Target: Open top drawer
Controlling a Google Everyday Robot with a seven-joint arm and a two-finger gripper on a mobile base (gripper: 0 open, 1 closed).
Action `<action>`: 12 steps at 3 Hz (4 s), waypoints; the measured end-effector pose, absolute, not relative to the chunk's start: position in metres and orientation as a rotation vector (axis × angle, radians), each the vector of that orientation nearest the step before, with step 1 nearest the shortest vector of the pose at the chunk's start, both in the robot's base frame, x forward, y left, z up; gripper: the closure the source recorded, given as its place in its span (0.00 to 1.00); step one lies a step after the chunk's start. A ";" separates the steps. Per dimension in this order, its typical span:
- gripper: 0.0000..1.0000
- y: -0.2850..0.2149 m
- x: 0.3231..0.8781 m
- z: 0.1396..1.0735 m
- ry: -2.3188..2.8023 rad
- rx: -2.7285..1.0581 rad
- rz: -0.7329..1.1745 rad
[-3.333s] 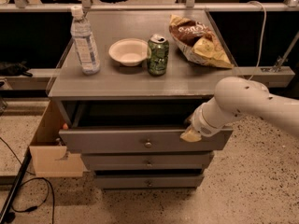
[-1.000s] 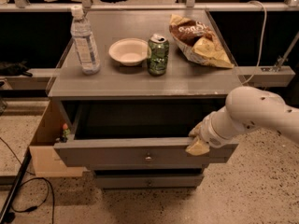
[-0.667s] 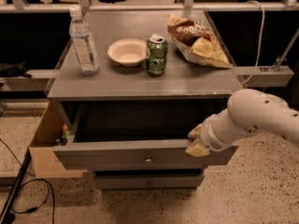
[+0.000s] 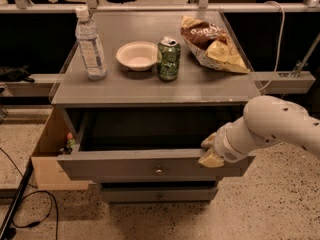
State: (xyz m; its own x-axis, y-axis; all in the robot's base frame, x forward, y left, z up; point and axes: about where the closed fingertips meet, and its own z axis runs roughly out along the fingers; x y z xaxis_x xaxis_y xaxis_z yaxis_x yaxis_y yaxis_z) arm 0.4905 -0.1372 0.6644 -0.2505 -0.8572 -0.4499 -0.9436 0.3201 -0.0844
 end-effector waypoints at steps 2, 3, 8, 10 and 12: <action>0.28 -0.137 0.491 0.664 2.177 -1.594 0.282; 0.05 -0.137 0.491 0.664 2.177 -1.594 0.282; 1.00 -0.159 0.430 0.674 2.198 -1.609 0.285; 0.81 -0.164 0.416 0.672 2.206 -1.593 0.296; 0.27 -0.164 0.416 0.672 2.206 -1.593 0.296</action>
Offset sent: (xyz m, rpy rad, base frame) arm 0.0000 0.0000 0.0000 0.0000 0.0000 0.0000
